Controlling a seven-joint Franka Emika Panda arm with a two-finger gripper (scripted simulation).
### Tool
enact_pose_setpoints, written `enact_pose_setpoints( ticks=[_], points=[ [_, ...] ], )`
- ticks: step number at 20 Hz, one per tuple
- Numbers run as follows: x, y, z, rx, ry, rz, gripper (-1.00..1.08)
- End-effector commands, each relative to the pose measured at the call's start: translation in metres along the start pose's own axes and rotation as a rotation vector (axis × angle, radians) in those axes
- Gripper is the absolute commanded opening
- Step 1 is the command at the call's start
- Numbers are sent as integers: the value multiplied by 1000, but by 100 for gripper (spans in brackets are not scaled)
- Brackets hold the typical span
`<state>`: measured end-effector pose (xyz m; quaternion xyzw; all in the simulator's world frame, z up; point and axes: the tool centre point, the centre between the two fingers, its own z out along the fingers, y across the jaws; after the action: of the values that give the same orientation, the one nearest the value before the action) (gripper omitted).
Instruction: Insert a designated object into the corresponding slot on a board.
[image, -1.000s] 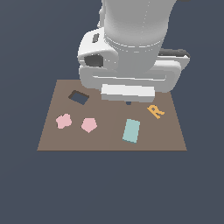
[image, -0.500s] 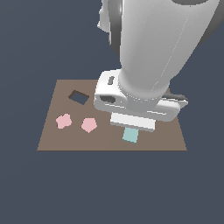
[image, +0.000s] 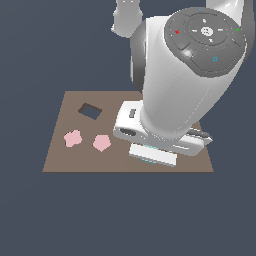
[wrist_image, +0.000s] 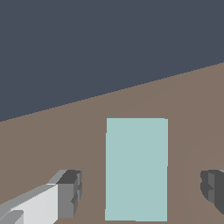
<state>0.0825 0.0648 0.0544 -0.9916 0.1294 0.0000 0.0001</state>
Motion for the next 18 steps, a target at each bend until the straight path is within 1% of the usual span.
enact_pose_setpoints(
  ticks=[1, 8, 16, 17, 18],
  points=[
    [3, -2, 3, 0, 0, 8, 100],
    [4, -2, 6, 0, -1, 10, 100],
    [4, -2, 25, 0, 0, 11, 100],
    [4, -2, 25, 0, 0, 11, -100],
    [4, -2, 25, 0, 0, 11, -100]
  ],
)
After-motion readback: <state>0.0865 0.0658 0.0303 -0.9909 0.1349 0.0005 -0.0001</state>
